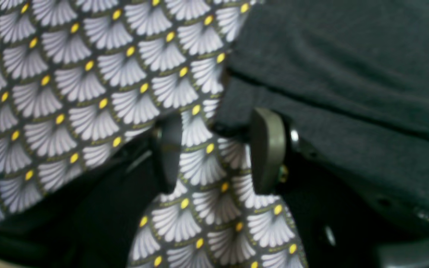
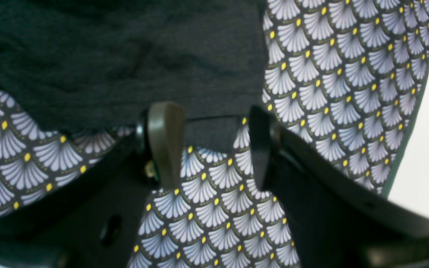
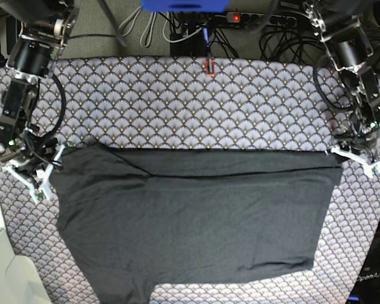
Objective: Fold the T-shirt properly
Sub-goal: 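Hold the folded shoulder edge with both grippers, adjusting grip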
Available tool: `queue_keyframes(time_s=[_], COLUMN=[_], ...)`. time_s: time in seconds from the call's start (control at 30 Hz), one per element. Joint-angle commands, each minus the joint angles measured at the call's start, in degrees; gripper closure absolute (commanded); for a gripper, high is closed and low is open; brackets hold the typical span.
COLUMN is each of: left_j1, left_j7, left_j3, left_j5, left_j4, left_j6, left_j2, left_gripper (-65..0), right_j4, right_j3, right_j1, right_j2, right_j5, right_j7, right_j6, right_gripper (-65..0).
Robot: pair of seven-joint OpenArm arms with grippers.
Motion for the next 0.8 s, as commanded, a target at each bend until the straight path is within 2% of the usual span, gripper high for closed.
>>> queue_keyframes(time_s=[0.0,0.27,0.4,0.63,0.77], left_j1=[-1.53,-4.34,-4.34,-4.34,-4.17], left_j7=[-1.25,-3.01,-3.36,-3.45,-3.45], left_j3=[-0.13,-0.13,2.42,2.77,2.51], left_j5=[-0.18,-0.18,-0.18,-0.18,-0.18], left_j4=[0.81,-3.67,-3.84,-4.02,-4.11], left_j6=[-0.28,-0.45,-0.37,-0.10,-0.19], left_j2=[-1.08,-1.08,-1.08,-1.00,-1.00], left_gripper=[-28.9,-28.9,-28.9,-28.9,-26.8], right_j4=[1.16,1.16,1.16,1.16,1.16], right_j3=[0.05,-0.12,-0.12,0.05,0.23], right_j1=[1.27,1.27,1.27,1.27,1.18], right_j2=[0.61,0.61,0.79,0.96,1.05], right_j5=[0.43,0.43,0.43,0.43,0.34], right_j7=[1.00,1.00,1.00,1.00,0.91], right_j6=[-0.05,-0.05,-0.05,-0.05,-0.05], right_gripper=[-30.2,-30.2,-30.2,-30.2,-30.2])
